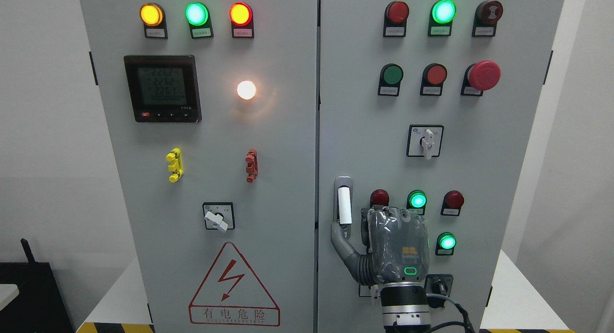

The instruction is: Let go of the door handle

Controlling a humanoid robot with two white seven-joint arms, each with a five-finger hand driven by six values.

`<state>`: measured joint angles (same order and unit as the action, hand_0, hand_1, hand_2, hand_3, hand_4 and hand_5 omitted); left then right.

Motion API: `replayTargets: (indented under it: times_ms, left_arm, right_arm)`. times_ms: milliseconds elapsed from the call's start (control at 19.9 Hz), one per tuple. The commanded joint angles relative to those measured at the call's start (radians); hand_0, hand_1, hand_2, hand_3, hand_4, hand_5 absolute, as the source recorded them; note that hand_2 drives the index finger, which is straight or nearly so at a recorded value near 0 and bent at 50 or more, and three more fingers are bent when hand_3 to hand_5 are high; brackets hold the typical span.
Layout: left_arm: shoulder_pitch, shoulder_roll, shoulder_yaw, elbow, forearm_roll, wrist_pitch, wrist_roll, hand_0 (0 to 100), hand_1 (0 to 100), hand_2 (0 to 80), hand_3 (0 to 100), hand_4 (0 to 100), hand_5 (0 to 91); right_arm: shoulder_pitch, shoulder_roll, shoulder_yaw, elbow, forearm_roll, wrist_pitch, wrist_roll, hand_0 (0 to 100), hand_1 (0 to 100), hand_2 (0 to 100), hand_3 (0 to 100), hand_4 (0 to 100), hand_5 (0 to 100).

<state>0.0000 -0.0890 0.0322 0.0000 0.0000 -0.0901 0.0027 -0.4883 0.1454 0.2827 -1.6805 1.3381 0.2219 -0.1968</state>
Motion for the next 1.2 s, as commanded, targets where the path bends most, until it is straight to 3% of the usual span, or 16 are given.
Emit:
replayTargets:
  times_ms: [0, 351, 1154]
  left_arm:
    - [-0.015, 0.000, 0.003, 0.023, -0.029, 0.000, 0.000, 12, 39, 0.0, 0, 0, 0.0]
    - [-0.015, 0.000, 0.003, 0.023, -0.029, 0.000, 0.000, 12, 39, 0.0, 0, 0, 0.0]
    - [-0.015, 0.000, 0.003, 0.023, -0.029, 0.000, 0.000, 12, 39, 0.0, 0, 0, 0.0]
  right_arm:
    - [-0.001, 0.002, -0.014, 0.005, 0.000, 0.001, -0.004, 43, 39, 100, 100, 100, 97]
    - [0.001, 0.000, -0.031, 0.004, 0.000, 0.001, -0.006, 50, 41, 100, 100, 100, 97]
    - [-0.001, -0.003, -0.059, 0.001, -0.002, 0.001, -0.010, 51, 41, 100, 100, 100, 97]
